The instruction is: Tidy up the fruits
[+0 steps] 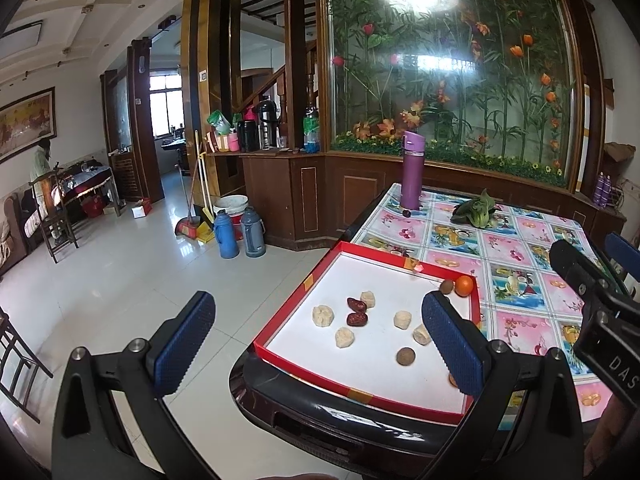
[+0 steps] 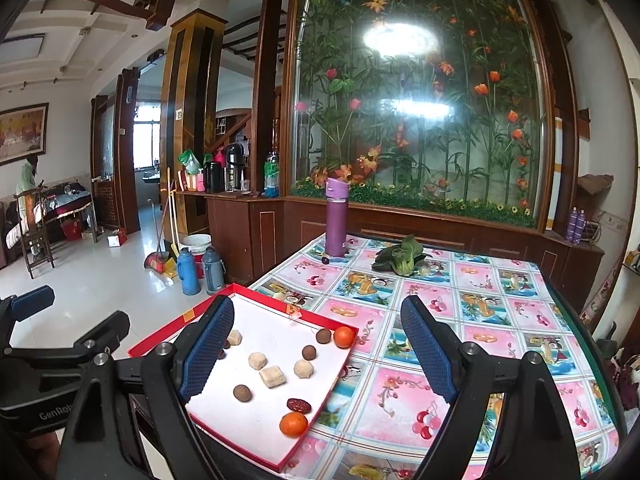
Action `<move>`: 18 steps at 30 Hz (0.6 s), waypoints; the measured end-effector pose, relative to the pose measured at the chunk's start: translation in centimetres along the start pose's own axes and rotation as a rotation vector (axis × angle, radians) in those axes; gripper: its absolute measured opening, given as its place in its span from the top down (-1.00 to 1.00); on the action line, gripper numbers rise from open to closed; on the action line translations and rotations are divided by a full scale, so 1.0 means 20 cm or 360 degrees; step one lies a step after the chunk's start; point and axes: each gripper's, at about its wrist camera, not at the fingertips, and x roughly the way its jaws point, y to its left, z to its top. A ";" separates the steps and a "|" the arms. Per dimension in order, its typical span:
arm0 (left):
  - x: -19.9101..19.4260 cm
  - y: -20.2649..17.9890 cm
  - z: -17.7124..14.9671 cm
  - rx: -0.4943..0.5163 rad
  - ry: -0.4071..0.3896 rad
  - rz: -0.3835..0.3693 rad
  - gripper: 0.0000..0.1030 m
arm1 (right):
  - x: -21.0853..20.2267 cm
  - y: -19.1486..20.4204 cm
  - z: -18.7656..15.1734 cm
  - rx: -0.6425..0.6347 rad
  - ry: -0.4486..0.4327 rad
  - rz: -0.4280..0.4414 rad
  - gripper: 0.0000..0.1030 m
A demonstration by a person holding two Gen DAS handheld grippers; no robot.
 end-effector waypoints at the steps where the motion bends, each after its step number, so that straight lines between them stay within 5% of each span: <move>1: 0.01 0.01 0.00 -0.0003 -0.0002 0.0001 -1.00 | 0.02 0.01 0.00 -0.0006 0.0007 0.0004 -0.66; 18: 0.17 0.02 0.15 0.0017 -0.0020 0.0005 -1.00 | 0.21 0.08 0.04 -0.0035 0.0072 0.0003 -0.66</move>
